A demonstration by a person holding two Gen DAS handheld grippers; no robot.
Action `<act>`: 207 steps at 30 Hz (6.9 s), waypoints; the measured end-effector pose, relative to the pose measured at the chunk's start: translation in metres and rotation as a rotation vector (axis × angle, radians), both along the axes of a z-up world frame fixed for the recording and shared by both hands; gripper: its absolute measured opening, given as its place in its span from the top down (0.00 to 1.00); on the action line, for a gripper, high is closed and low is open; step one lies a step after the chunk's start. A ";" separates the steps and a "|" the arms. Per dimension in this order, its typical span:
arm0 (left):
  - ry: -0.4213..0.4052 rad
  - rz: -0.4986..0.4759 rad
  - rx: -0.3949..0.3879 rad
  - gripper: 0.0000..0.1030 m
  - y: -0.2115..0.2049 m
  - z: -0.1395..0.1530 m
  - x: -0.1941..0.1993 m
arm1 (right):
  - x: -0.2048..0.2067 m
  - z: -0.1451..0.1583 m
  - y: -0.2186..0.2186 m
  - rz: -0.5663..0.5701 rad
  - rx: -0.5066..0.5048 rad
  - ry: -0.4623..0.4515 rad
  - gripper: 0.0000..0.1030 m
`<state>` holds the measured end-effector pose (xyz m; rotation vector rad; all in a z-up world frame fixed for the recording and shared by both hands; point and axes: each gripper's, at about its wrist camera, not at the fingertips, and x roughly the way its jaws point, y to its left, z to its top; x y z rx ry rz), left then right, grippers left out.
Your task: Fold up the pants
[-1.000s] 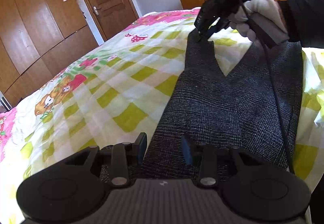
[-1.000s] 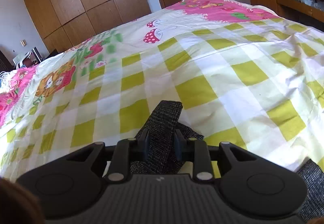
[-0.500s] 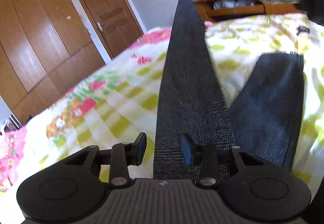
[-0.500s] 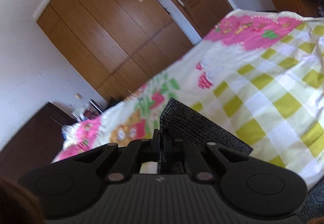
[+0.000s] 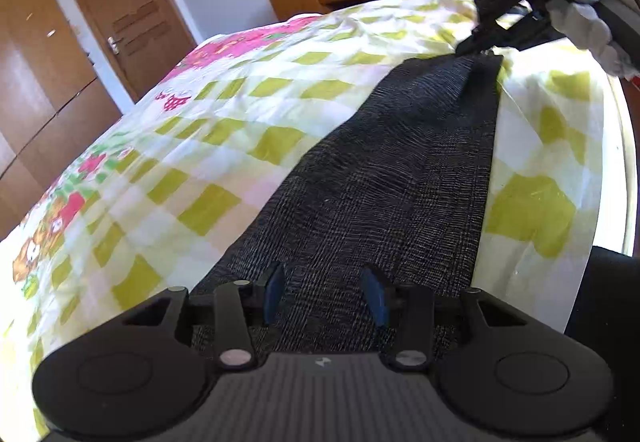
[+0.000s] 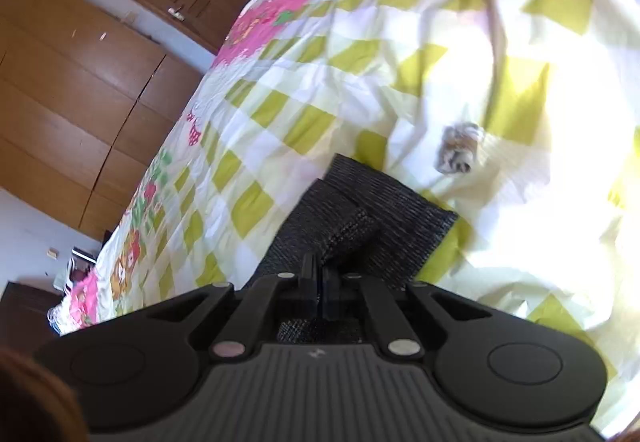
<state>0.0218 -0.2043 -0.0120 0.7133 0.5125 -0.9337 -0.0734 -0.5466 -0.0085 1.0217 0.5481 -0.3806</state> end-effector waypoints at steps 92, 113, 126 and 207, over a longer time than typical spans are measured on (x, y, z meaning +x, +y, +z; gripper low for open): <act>0.045 -0.020 0.008 0.75 -0.009 -0.008 -0.031 | -0.040 -0.038 -0.016 -0.031 0.166 -0.037 0.56; 0.229 0.015 -0.058 0.75 0.008 0.014 -0.022 | -0.035 0.006 -0.014 -0.106 -0.017 -0.156 0.94; 0.321 0.067 -0.095 0.75 0.063 0.000 -0.025 | -0.022 0.013 -0.006 -0.081 -0.125 0.066 0.92; 0.196 0.742 -0.327 0.65 0.395 -0.007 -0.008 | 0.181 0.021 0.673 1.458 -0.711 -0.241 0.85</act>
